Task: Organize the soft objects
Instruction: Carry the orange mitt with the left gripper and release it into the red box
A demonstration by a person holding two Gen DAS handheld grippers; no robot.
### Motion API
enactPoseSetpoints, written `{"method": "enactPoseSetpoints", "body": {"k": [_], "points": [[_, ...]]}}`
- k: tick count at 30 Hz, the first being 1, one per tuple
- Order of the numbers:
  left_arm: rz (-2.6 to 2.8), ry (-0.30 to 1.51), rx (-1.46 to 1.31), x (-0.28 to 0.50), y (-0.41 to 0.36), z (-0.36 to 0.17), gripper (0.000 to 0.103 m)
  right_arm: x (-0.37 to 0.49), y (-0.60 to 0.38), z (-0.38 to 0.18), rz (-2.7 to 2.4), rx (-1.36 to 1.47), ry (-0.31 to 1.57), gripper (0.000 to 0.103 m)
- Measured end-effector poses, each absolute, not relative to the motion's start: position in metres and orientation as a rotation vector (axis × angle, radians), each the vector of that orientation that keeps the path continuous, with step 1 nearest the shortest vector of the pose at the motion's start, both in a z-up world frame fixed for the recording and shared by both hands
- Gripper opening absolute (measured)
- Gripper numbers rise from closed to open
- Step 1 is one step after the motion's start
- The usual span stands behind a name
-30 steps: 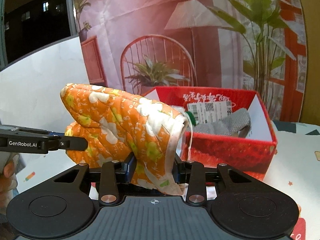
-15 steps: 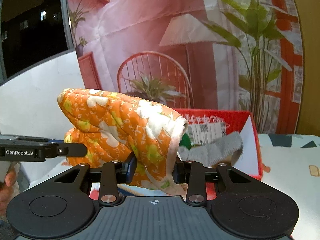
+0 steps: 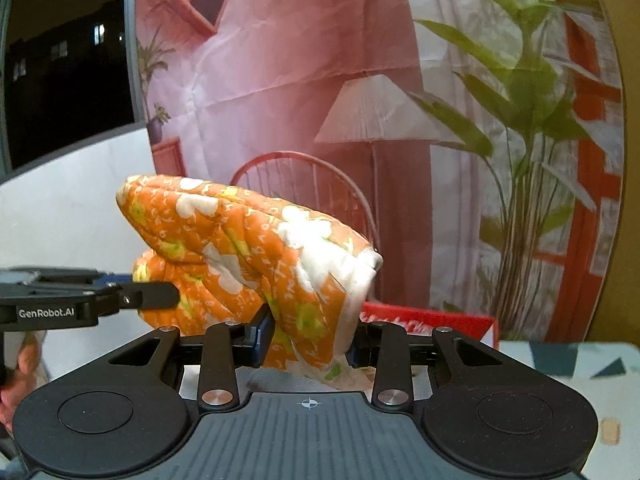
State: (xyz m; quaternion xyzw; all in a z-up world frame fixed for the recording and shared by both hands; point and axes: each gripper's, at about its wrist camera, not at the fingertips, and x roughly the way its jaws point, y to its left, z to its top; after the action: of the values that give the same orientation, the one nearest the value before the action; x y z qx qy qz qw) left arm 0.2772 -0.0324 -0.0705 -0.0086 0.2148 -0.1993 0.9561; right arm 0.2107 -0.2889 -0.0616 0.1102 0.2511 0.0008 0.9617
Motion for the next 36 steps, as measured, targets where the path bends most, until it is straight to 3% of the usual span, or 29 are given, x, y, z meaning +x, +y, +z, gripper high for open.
{"method": "enactPoseSetpoints", "body": {"k": [9,20,36], "points": [[-0.431,0.693,-0.055,0.349,-0.043,-0.114,0.025,0.264,-0.318,-0.114,-0.04,0.309,0.696,0.032],[-0.467,0.966,-0.14,0.384,-0.044,-0.169,0.025,0.285,-0.339,-0.184,-0.088,0.444,0.924,0.032],[-0.455,1.033,-0.086,0.393,-0.048,-0.188,0.025,0.298,-0.338,-0.229,-0.134,0.519,1.039,0.029]]}}
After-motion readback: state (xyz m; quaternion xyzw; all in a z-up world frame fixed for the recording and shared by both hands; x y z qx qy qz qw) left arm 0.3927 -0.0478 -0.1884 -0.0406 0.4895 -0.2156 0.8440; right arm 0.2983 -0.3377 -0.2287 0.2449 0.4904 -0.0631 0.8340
